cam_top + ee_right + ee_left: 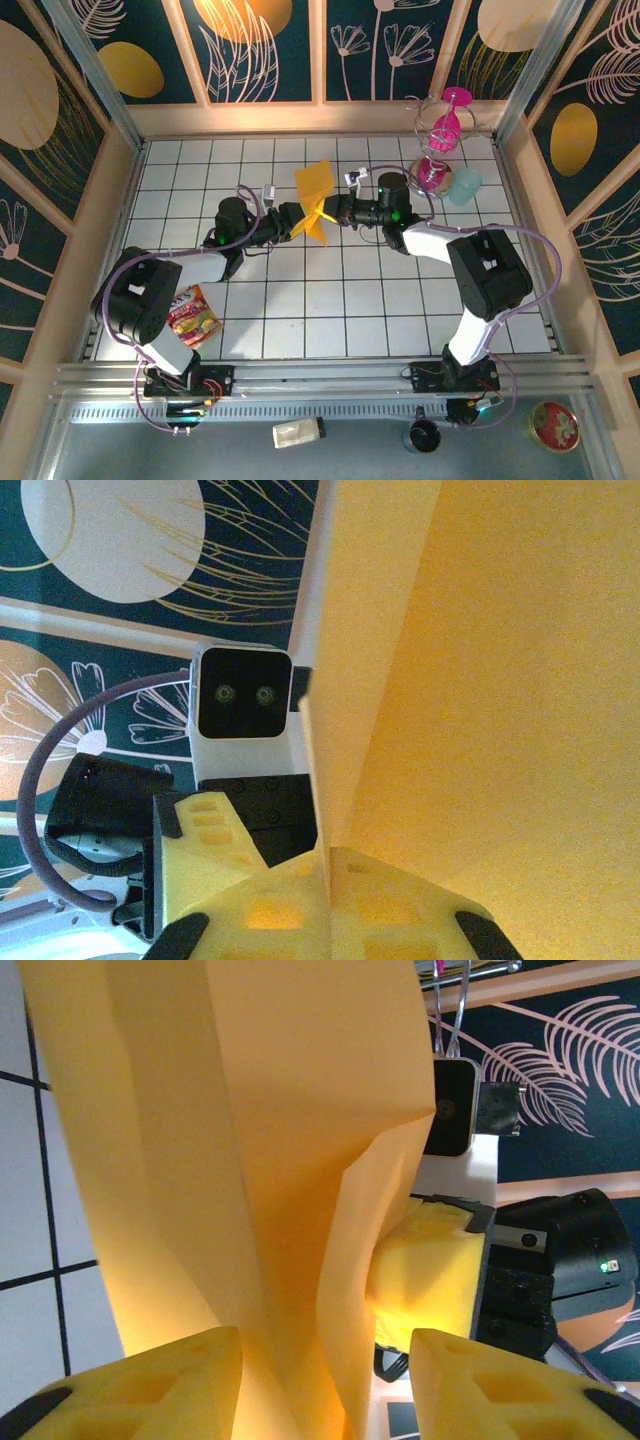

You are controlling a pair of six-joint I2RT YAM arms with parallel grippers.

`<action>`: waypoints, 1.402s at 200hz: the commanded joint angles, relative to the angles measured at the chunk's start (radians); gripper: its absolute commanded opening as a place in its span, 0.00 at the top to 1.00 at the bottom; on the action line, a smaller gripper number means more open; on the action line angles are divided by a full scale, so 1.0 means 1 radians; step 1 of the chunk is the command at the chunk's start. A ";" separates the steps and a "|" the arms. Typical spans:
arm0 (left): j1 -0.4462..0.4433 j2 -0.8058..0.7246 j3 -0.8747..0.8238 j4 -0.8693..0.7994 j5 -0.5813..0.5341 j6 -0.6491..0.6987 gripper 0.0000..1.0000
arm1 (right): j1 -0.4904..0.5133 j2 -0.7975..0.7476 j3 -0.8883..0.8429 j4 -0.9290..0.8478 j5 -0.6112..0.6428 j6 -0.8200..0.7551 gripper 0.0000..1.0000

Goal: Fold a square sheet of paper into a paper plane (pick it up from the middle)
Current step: Turn over the paper at the center of the table.

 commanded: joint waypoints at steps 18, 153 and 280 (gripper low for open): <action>-0.005 0.017 0.025 0.065 0.028 -0.003 0.66 | -0.001 0.014 -0.003 -0.010 -0.025 -0.011 0.93; 0.001 -0.033 0.099 -0.419 -0.106 0.333 0.94 | -0.142 -0.168 -0.062 -0.412 0.263 -0.223 0.56; -0.039 -0.030 0.617 -1.541 -1.156 0.953 0.98 | -0.149 -0.238 -0.070 -0.574 0.513 -0.286 0.57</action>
